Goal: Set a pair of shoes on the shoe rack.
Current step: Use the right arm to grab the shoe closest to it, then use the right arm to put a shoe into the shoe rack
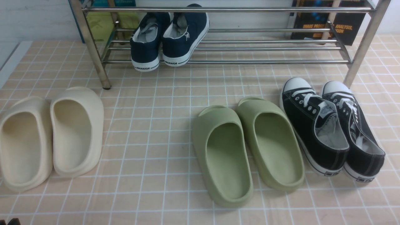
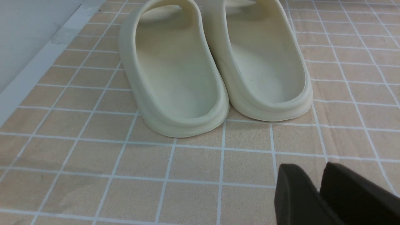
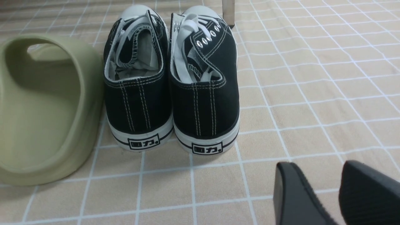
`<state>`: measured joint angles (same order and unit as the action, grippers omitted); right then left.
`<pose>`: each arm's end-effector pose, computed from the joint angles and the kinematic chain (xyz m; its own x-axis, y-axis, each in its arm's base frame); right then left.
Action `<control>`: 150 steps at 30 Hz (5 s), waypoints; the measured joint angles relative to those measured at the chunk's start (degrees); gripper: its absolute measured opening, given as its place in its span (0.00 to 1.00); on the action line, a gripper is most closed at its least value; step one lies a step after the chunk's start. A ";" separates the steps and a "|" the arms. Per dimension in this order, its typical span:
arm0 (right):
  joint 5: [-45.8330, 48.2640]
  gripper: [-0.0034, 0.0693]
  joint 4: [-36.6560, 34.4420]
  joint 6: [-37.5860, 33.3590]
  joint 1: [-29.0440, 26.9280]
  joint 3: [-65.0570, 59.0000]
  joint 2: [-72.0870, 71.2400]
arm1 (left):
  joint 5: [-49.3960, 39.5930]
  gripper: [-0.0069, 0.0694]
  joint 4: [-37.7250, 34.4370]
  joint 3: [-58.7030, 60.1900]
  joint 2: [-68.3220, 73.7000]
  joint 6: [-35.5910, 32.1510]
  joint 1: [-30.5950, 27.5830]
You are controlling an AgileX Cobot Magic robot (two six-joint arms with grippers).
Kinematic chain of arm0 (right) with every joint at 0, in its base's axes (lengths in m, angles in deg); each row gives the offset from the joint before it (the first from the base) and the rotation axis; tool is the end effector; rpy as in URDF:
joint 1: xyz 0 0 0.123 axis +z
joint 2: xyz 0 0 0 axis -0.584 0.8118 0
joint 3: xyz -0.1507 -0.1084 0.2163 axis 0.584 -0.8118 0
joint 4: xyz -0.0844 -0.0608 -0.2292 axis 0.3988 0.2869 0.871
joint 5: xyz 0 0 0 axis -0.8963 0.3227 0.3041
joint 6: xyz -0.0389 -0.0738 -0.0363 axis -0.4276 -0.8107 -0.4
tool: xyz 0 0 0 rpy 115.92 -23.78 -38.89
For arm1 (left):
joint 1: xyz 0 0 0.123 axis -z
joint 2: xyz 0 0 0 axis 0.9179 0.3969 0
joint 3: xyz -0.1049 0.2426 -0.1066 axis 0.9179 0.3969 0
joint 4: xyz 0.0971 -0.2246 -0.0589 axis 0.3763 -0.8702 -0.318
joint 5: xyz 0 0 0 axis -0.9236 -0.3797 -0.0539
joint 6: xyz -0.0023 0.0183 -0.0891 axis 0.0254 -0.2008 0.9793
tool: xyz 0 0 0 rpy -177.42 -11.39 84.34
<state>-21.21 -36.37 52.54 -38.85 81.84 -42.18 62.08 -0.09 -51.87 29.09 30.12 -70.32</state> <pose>0.0529 -0.0040 0.1763 -0.2577 0.1232 -0.9584 0.0939 0.9903 0.1021 0.0527 0.0052 0.1732 -0.2822 -0.0025 -0.9594 -0.0789 0.9967 0.0206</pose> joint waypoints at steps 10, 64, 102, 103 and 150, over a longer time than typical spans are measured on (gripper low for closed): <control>-0.19 0.38 -0.22 0.05 0.00 -0.01 0.00 | 0.00 0.32 0.00 0.00 0.00 0.00 0.00; 36.28 0.03 -21.12 -34.10 6.87 62.45 71.57 | -0.02 0.39 0.00 0.00 0.00 0.00 0.00; 38.39 0.06 -4.54 -15.45 21.15 76.05 95.20 | -0.02 0.40 0.05 0.00 0.00 0.00 0.00; 38.39 0.06 -4.54 -15.64 21.15 77.42 94.95 | -0.02 0.40 0.05 0.00 0.00 0.00 0.00; 38.40 0.43 -2.72 -15.00 18.15 135.33 136.61 | -0.07 0.40 0.05 0.00 0.00 0.00 0.00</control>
<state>17.19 -39.10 37.55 -20.70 217.16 94.43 62.02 -0.04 -51.87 29.09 30.12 -70.32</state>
